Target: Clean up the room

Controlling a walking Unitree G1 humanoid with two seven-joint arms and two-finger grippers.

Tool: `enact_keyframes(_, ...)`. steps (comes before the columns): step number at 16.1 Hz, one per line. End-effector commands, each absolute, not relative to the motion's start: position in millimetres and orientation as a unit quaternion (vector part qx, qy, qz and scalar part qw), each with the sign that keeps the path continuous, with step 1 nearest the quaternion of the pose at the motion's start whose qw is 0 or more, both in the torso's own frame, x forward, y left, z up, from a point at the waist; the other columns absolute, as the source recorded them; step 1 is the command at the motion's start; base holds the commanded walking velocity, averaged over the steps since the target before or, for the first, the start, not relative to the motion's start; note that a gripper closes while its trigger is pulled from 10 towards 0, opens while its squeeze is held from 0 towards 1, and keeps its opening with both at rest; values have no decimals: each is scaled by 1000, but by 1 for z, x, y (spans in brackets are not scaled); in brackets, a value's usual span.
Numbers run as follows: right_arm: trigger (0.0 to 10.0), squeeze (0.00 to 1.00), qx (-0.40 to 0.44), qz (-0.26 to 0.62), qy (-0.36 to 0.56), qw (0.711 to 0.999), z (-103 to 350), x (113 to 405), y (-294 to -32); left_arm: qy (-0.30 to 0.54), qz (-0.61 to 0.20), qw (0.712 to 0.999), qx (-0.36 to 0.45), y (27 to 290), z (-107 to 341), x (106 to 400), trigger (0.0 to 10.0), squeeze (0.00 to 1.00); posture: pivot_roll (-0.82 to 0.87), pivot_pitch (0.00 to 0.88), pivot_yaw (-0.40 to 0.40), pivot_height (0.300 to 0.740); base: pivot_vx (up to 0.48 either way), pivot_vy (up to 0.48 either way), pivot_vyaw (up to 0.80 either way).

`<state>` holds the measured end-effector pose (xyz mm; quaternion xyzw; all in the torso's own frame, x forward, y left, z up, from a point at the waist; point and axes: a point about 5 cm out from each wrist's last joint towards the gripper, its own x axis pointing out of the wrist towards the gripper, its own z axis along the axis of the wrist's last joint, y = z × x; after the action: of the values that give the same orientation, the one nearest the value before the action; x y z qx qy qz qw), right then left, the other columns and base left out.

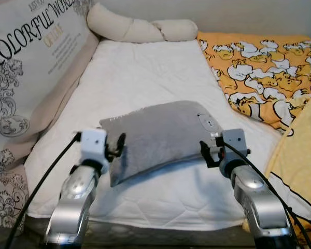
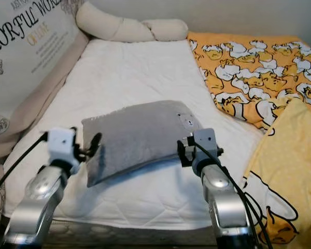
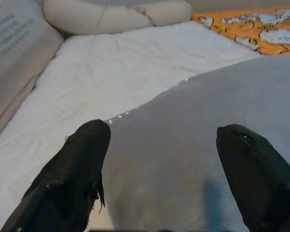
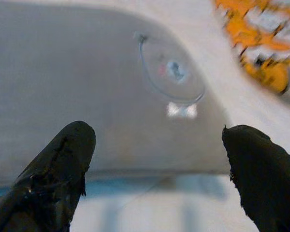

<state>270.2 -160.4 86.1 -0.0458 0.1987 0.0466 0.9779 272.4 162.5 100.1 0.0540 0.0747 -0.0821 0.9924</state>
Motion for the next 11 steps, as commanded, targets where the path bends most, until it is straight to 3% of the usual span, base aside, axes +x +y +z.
enact_keyframes(1, 10000, 0, -10, 48, 214, 976, 85, 272, -163, 91, -73, 991, 62, 170, 93, 281, 10000, 0, 5, 0, -13, 740, 0, 0, 0)
enact_keyframes(4, 10000, 0, -6, 64, 232, 971, 82, 273, -171, 131, 14, 984, 118, 204, 76, 310, 10000, 0, 2, 0, -14, 740, 0, 0, 0)
enact_keyframes(7, 10000, 0, -28, 127, 286, 949, 71, 270, -166, 161, 99, 976, 107, 234, 72, 326, 10000, 0, -18, 0, 21, 740, 0, 0, 0)
enact_keyframes(9, 10000, 0, -51, 140, 307, 940, 62, 271, -166, 206, 85, 970, 101, 232, 60, 329, 10000, 0, -17, 0, 16, 740, 0, 0, 0)
enact_keyframes(11, 10000, 0, -65, 117, 302, 944, 56, 290, -163, 259, -47, 962, 78, 197, 40, 328, 10000, 0, -26, 0, 23, 740, 0, 0, 0)
